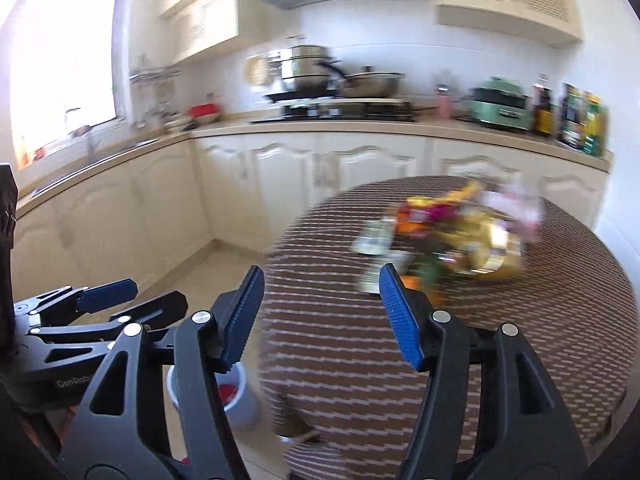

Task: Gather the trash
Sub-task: 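Swing both tools back toward the table, then grasp the orange stem with the left tool while the right tool grasps the gold bag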

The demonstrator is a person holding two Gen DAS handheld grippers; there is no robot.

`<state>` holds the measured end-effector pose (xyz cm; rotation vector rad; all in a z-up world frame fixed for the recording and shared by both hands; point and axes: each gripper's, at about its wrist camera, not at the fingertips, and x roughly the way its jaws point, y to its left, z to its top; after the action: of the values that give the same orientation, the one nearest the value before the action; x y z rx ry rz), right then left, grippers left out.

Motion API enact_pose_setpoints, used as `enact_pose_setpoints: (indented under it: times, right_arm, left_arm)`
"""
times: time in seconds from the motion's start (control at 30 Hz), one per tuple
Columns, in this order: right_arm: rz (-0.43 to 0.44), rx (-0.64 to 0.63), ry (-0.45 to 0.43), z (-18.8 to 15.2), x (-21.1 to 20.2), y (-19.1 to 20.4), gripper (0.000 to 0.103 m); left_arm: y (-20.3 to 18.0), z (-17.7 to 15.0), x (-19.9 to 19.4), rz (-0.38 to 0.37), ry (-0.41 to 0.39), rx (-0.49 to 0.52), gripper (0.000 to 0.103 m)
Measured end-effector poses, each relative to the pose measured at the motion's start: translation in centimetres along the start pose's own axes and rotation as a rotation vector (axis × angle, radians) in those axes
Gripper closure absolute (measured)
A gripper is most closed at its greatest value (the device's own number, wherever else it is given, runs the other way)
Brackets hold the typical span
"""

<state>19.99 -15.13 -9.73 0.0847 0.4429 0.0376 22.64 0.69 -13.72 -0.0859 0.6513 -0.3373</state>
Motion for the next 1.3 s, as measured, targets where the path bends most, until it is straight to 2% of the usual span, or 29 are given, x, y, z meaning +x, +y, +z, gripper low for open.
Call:
enact_pose_setpoints:
  times: [0.23, 0.4, 0.53, 0.6, 0.67, 0.7, 0.8, 0.9, 1.0, 1.13, 1.23, 1.3]
  right_arm:
    - [-0.128, 0.111, 0.002, -1.3, -1.6, -8.3, 0.043]
    - [-0.17, 0.157, 0.025, -1.4, -0.6, -12.2, 0.041]
    - [-0.183, 0.181, 0.056, -1.3, 0.6, -14.5, 0.041]
    - [-0.188, 0.195, 0.075, -1.1, 1.3, -15.5, 0.04]
    - [-0.188, 0.2, 0.081, -0.9, 1.8, -16.1, 0.04]
    - [-0.185, 0.203, 0.086, -0.8, 2.1, -16.6, 0.04]
    - [-0.175, 0.22, 0.094, -0.4, 2.7, -17.5, 0.038]
    - [-0.154, 0.246, 0.108, 0.0, 3.6, -18.2, 0.036]
    - [-0.127, 0.271, 0.129, 0.0, 4.3, -18.7, 0.035]
    - [-0.098, 0.285, 0.152, 0.2, 5.5, -18.5, 0.035]
    - [-0.072, 0.289, 0.169, 0.9, 6.5, -18.1, 0.035]
    - [-0.09, 0.273, 0.17, 1.5, 7.2, -17.8, 0.035]
  left_arm:
    - [-8.0, 1.6, 4.5, -0.12, 0.064, 0.129, 0.03]
    - [-11.9, 2.5, 7.7, -0.131, 0.093, 0.194, 0.03]
    - [-13.9, 3.4, 10.6, -0.124, 0.129, 0.203, 0.031]
    - [-14.7, 3.8, 12.0, -0.107, 0.138, 0.22, 0.04]
    - [-15.2, 4.2, 13.5, -0.106, 0.173, 0.222, 0.058]
    - [-15.2, 4.4, 14.2, -0.109, 0.186, 0.219, 0.062]
    - [-15.3, 4.8, 15.6, -0.112, 0.21, 0.208, 0.093]
    - [-15.1, 5.2, 15.5, -0.124, 0.189, 0.179, 0.098]
    - [-14.5, 5.7, 14.2, -0.215, 0.155, 0.111, 0.098]
    - [-13.9, 6.3, 12.2, -0.234, 0.079, 0.079, 0.098]
    - [-13.4, 6.7, 11.4, -0.258, 0.064, 0.056, 0.098]
    - [-13.2, 6.9, 11.2, -0.251, 0.054, 0.053, 0.098]
